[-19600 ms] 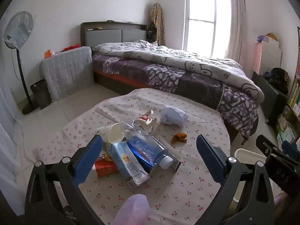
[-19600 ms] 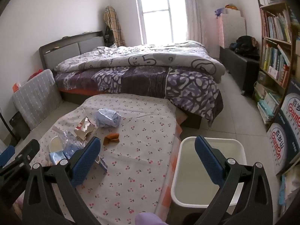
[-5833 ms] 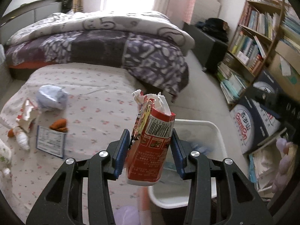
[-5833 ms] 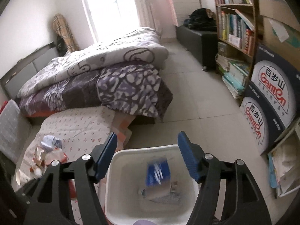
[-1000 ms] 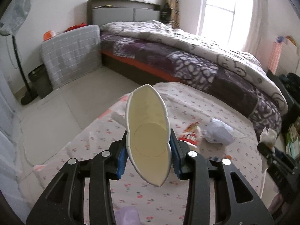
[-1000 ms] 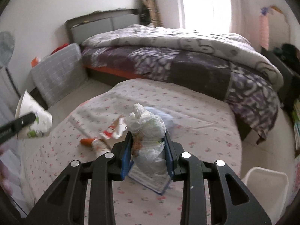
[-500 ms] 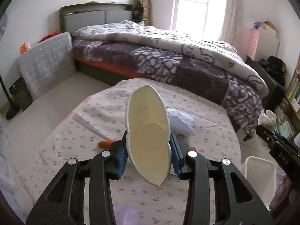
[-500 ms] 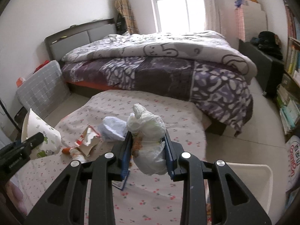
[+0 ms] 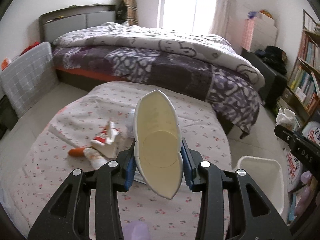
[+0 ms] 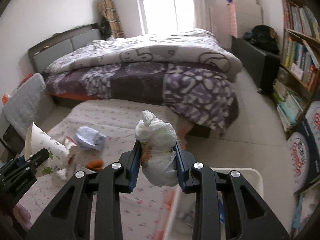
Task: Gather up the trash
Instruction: 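Carry the paper cup and tissue toward the white bin, then release the paper cup with the left tool while the right tool drops the tissue into the bin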
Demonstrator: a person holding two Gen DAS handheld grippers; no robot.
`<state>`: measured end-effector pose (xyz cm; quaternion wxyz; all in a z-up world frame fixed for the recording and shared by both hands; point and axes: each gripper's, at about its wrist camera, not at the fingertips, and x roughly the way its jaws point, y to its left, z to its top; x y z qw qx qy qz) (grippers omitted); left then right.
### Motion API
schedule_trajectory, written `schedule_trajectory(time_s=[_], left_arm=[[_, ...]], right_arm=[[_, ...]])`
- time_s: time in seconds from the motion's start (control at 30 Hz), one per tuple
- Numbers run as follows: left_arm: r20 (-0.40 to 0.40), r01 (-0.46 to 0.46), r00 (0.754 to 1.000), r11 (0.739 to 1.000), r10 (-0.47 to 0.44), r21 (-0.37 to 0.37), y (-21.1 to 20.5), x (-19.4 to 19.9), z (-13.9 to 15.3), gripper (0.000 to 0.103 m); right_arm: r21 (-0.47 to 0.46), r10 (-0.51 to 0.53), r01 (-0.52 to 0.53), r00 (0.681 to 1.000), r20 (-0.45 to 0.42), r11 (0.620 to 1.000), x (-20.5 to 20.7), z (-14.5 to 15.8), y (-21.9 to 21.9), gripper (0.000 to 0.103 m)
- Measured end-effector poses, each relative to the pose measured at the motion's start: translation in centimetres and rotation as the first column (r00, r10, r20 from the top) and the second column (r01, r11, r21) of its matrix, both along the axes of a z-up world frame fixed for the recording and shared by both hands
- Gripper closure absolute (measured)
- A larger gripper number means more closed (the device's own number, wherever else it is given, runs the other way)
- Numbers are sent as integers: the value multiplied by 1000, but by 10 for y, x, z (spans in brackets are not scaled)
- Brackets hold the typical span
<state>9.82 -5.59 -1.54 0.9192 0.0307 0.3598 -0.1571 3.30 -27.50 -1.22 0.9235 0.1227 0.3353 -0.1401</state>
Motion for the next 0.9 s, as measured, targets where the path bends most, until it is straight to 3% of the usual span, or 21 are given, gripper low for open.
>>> schedule_trajectory(time_s=[0.23,0.4,0.43,0.5,0.53,0.9], left_arm=[[-28,104,994,995,-104,4,-40,-16,-9,65],[-51,193,980,981,-192,-1,-71,-32,-15,65],[-53,214,975,977,-214,3,-79,-37,-17,65],[-57,245,968,970,-244,11,-93,-44,-20,65],[-61,258,965,966,-257,11,-99,-47,-21,65],[-116,367,923,930,-367,-23,-158,-76,-37,64]], right_arm=[[-10,-79,79,993,-85,997,-19,-11,-38,71],[-9,-128,128,988,-87,992,-37,-13,-60,68],[-8,-142,142,986,-84,990,-41,-12,-65,65],[-4,-174,174,981,-81,985,-47,-11,-75,42],[-1,-201,202,977,-75,979,-52,-10,-82,39],[57,-353,354,935,-30,934,-82,-1,-136,28]])
